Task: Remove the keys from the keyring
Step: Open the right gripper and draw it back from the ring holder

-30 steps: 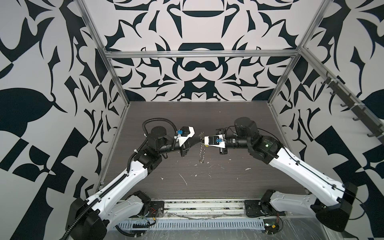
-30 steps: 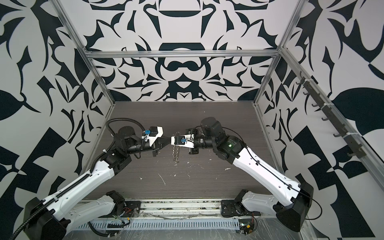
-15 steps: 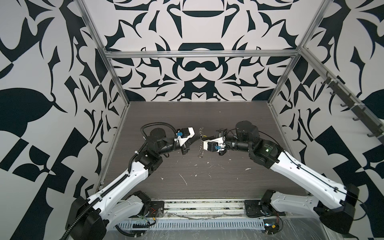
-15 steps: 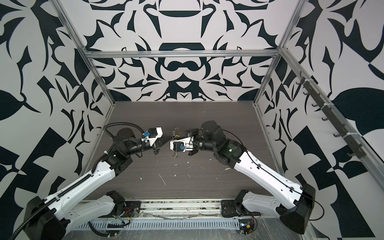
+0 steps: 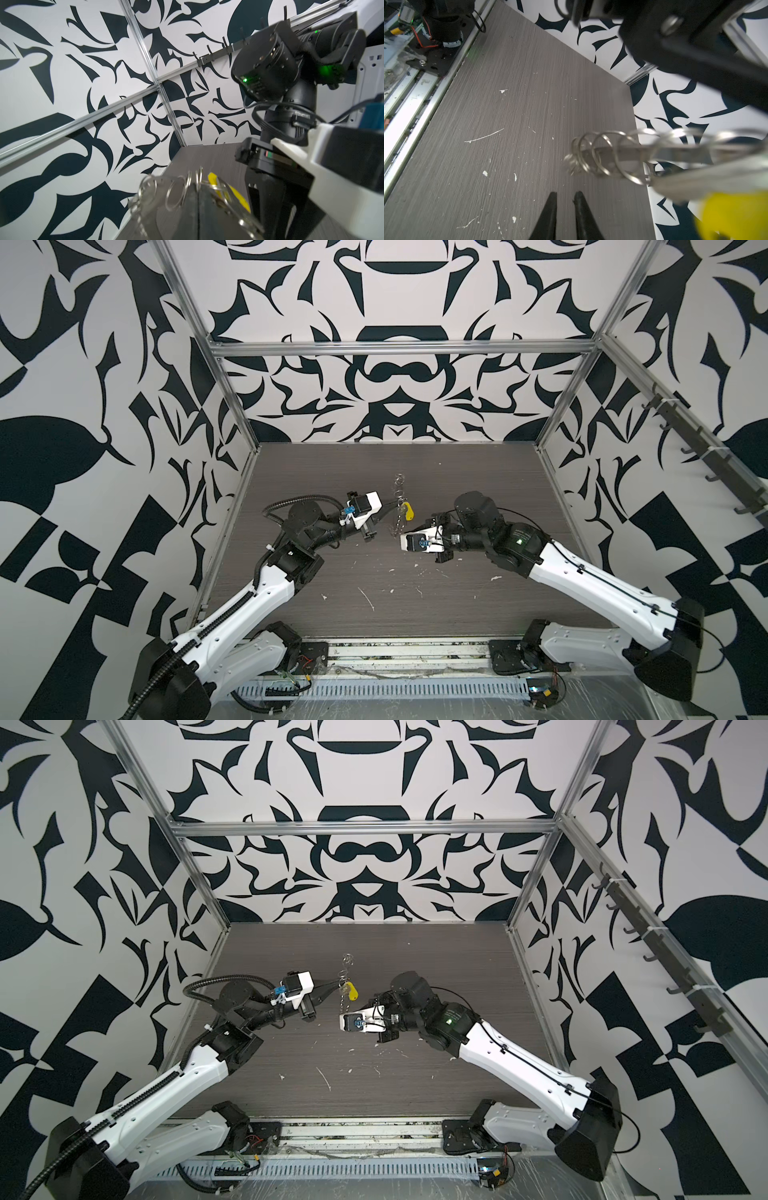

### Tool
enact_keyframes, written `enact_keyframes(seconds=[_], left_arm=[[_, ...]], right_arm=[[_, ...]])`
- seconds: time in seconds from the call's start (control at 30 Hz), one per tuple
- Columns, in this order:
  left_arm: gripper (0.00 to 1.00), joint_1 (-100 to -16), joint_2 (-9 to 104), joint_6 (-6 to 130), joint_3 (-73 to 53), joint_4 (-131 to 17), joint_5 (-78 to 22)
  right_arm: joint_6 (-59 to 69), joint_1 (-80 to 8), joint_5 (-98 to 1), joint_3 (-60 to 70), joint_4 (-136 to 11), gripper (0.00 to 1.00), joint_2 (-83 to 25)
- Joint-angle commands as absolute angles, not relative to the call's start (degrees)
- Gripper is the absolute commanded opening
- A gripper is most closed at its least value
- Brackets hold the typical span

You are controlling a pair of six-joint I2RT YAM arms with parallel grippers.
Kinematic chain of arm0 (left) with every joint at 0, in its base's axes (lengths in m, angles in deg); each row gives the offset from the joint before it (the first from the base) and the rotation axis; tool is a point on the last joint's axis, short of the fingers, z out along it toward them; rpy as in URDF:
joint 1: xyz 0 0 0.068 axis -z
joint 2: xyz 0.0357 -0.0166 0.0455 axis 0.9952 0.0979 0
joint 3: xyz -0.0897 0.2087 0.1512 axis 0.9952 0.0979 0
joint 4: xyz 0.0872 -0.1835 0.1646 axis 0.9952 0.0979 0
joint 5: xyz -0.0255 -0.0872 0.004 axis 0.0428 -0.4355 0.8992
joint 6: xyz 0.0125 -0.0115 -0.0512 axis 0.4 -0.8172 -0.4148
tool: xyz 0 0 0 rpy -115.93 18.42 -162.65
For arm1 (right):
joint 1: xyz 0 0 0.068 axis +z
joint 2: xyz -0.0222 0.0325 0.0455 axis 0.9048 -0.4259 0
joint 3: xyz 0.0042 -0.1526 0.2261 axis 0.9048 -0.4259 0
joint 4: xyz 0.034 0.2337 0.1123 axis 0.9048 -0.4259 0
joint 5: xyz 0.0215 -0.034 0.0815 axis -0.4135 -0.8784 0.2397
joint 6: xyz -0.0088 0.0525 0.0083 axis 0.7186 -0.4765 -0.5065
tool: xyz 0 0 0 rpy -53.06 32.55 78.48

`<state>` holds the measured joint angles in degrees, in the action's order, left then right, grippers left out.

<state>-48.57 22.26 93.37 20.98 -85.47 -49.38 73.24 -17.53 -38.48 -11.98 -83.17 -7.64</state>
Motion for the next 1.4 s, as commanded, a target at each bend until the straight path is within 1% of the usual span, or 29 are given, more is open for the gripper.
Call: enact_keyframes(seconds=[0.0,0.07,0.17,0.3,0.43,0.57,0.63,0.7,0.77,0.87,0.97,1.13,1.37], left_arm=[[0.0,-48.3,21.3,93.3,19.9,-89.4,-49.0],[0.0,-48.3,21.5,93.3,19.8,-89.4,-48.7],[0.0,-48.3,21.7,93.2,19.5,-89.4,-48.5],[0.0,-48.3,21.6,93.2,19.3,-89.0,-48.5],[0.0,-48.3,21.7,93.1,18.9,-88.5,-48.5],[0.0,-48.3,22.3,92.8,18.5,-88.3,-48.5],[0.0,-48.3,22.5,92.7,18.3,-88.3,-48.2],[0.0,-48.3,22.6,92.6,18.1,-88.2,-48.0],[0.0,-48.3,22.7,92.5,17.7,-87.8,-47.7],[0.0,-48.3,22.6,92.4,17.6,-87.5,-47.5],[0.0,-48.3,22.3,92.4,17.6,-87.0,-47.2],[0.0,-48.3,22.4,92.0,17.7,-87.1,-46.5],[0.0,-48.3,24.3,88.2,17.1,-91.0,-42.5]], right_arm=[[70.7,-17.3,-39.3,-10.9,-81.8,0.26,-5.5],[68.5,-17.3,-39.4,-11.9,-79.7,0.3,-4.1],[64.7,-17.3,-40.4,-15.2,-75.5,0.33,-1.3],[60.2,-17.3,-42.0,-19.0,-72.0,0.34,2.4],[56.7,-17.4,-44.9,-22.1,-68.5,0.39,5.6],[51.9,-17.4,-49.0,-25.4,-61.3,0.44,6.8],[50.1,-17.4,-51.1,-26.8,-57.5,0.54,6.7],[48.8,-17.4,-53.1,-27.9,-53.5,0.68,6.3],[48.1,-17.3,-55.4,-29.1,-49.5,0.76,5.8],[48.3,-17.2,-59.5,-30.3,-44.5,0.79,5.7],[49.6,-17.3,-61.5,-30.2,-43.2,0.82,5.8],[50.9,-16.9,-61.6,-30.2,-40.2,0.84,4.6],[51.2,-15.5,-66.0,-32.5,-27.6,0.89,0.6]])
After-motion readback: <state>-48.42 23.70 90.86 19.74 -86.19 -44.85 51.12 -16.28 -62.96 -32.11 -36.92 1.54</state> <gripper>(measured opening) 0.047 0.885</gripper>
